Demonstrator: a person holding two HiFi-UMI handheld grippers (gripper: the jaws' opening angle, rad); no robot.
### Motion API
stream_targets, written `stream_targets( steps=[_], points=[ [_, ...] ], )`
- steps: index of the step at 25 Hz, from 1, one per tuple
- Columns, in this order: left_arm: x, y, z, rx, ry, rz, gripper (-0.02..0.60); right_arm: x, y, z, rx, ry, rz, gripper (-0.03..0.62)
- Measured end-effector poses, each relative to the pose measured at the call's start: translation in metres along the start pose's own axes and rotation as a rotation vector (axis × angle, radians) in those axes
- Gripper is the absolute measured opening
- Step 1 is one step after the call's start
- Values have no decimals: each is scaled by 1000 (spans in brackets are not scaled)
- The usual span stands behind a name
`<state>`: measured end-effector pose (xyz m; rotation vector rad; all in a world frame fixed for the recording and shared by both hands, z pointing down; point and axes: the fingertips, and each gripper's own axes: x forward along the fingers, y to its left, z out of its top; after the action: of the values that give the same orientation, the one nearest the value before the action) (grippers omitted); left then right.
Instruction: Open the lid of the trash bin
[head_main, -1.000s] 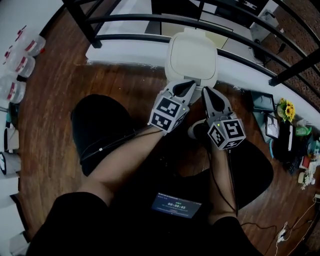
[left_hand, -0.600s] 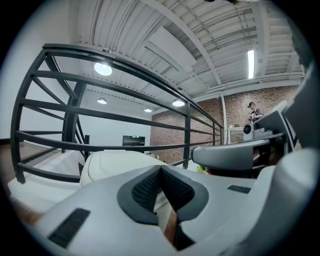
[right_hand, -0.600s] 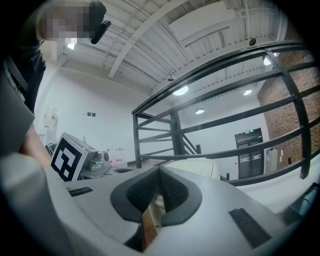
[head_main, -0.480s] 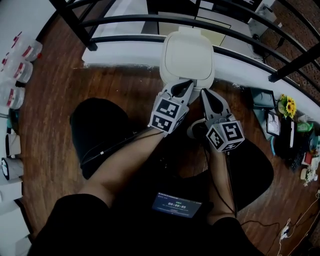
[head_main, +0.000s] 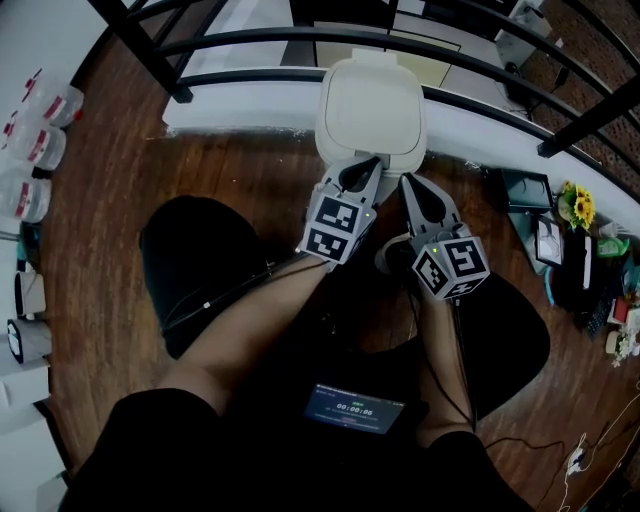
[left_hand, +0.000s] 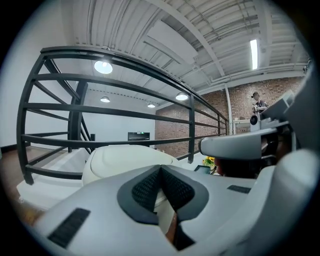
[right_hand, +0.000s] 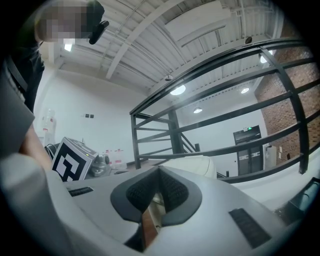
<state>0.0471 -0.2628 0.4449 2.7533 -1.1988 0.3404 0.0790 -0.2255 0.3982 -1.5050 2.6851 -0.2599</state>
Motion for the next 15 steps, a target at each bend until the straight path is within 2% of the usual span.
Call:
stream_targets(
  steps=[15],
  points=[
    [-1, 1, -3, 23, 14, 20, 35, 0, 3, -2, 7, 2, 1, 29]
  ],
)
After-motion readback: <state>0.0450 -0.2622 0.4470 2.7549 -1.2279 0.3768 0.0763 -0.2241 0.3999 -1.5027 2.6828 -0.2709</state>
